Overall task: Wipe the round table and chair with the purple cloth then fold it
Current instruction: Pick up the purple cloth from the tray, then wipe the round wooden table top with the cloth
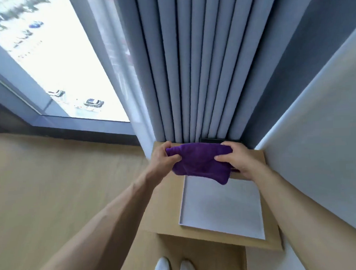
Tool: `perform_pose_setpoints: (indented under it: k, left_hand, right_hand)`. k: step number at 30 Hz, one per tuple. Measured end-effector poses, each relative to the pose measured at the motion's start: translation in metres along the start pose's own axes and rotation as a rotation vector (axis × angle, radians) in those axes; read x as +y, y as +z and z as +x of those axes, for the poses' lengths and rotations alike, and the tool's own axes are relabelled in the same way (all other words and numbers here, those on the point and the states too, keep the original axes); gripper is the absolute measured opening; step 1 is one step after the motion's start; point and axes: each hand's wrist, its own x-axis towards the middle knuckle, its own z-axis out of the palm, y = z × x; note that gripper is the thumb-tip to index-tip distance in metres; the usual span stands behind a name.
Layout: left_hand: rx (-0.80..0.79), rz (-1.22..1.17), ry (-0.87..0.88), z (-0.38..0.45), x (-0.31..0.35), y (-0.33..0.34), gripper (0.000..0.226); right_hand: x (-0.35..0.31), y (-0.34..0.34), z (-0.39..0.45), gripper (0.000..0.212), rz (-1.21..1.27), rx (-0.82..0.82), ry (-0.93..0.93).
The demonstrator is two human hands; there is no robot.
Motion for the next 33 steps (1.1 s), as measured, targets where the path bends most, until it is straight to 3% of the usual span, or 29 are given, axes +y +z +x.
perform_pose_setpoints:
  k: [6,9,13,18,23,33]
  left_hand:
    - [0.26,-0.047,0.062,-0.067,0.059,-0.169,0.028]
    - [0.482,-0.036,0.079,-0.117,0.069,-0.252,0.015]
    - [0.783,-0.011,0.081,-0.187,0.058,-0.346,0.014]
    - [1.028,0.017,0.041,-0.261,0.021,-0.454,0.014]
    - [1.148,0.062,-0.014,-0.312,-0.033,-0.563,0.01]
    - [1.186,-0.03,0.014,-0.383,-0.111,-0.775,0.011]
  right_hand:
    - [-0.176,0.092,-0.027,0.016,-0.199,-0.195,-0.353]
    - [-0.25,0.162,-0.051,0.018,-0.251,-0.305,-0.483]
    - [-0.318,0.269,-0.092,0.018,-0.294,-0.442,-0.646]
    - [-0.37,0.405,-0.144,0.013,-0.358,-0.566,-0.811]
    - [-0.409,0.542,-0.174,0.014,-0.436,-0.622,-0.924]
    - [-0.485,0.784,-0.221,0.014,-0.446,-0.622,-1.041]
